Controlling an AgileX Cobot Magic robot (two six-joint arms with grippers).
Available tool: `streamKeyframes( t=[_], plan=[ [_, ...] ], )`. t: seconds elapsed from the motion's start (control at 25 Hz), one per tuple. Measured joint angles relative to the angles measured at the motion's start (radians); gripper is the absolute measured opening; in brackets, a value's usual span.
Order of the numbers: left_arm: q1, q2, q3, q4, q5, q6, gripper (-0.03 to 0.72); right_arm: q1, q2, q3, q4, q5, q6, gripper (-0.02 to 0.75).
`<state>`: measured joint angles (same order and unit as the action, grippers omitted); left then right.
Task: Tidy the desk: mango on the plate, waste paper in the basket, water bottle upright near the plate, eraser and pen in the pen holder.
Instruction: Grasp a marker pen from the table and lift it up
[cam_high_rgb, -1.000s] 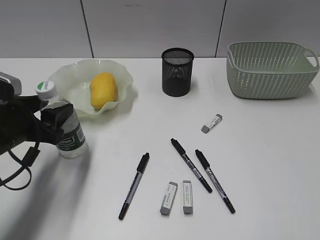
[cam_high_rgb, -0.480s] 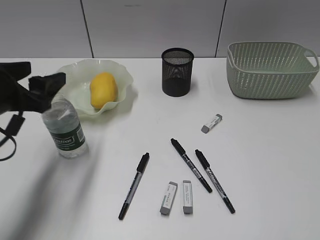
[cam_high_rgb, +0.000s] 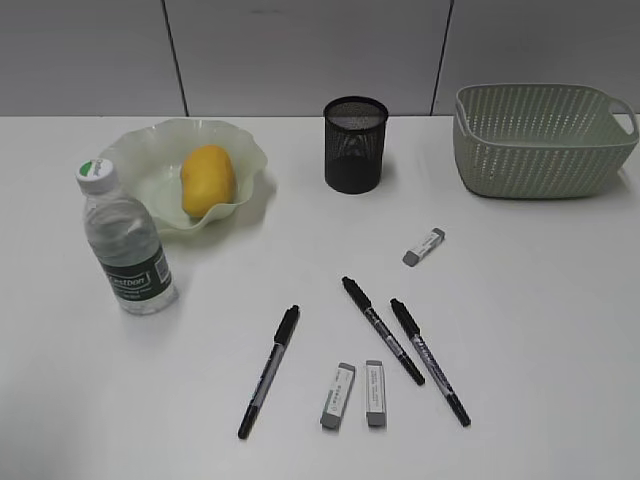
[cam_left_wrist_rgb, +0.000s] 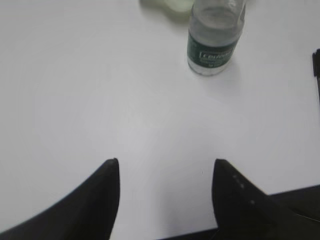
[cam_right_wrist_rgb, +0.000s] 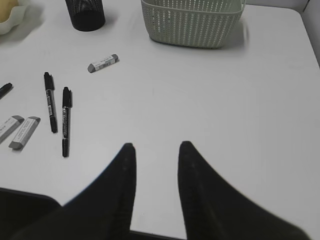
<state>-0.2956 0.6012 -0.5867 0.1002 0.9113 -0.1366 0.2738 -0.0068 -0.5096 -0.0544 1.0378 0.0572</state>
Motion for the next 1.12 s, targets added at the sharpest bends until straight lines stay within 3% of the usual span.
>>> streamKeyframes(
  t=[0.12,0.32,0.76,0.96,1.12],
  plan=[
    [0.000,-0.182,0.000,0.011,0.115,0.000,0.433,0.000,0.000,0.000,0.000,0.000,0.000,0.244],
    [0.000,-0.422,0.043,0.013,0.143,0.000,0.426,0.000,0.000,0.000,0.000,0.000,0.001,0.244],
    [0.000,-0.606,0.048,0.007,0.144,0.000,0.396,0.000,0.041,-0.004,0.006,-0.005,0.001,0.244],
    [0.013,-0.606,0.048,0.004,0.144,0.000,0.394,0.000,0.343,-0.020,0.009,-0.039,-0.001,0.262],
    [0.074,-0.606,0.048,0.002,0.144,0.000,0.393,0.000,0.716,-0.045,0.060,-0.200,-0.028,0.355]
  ],
)
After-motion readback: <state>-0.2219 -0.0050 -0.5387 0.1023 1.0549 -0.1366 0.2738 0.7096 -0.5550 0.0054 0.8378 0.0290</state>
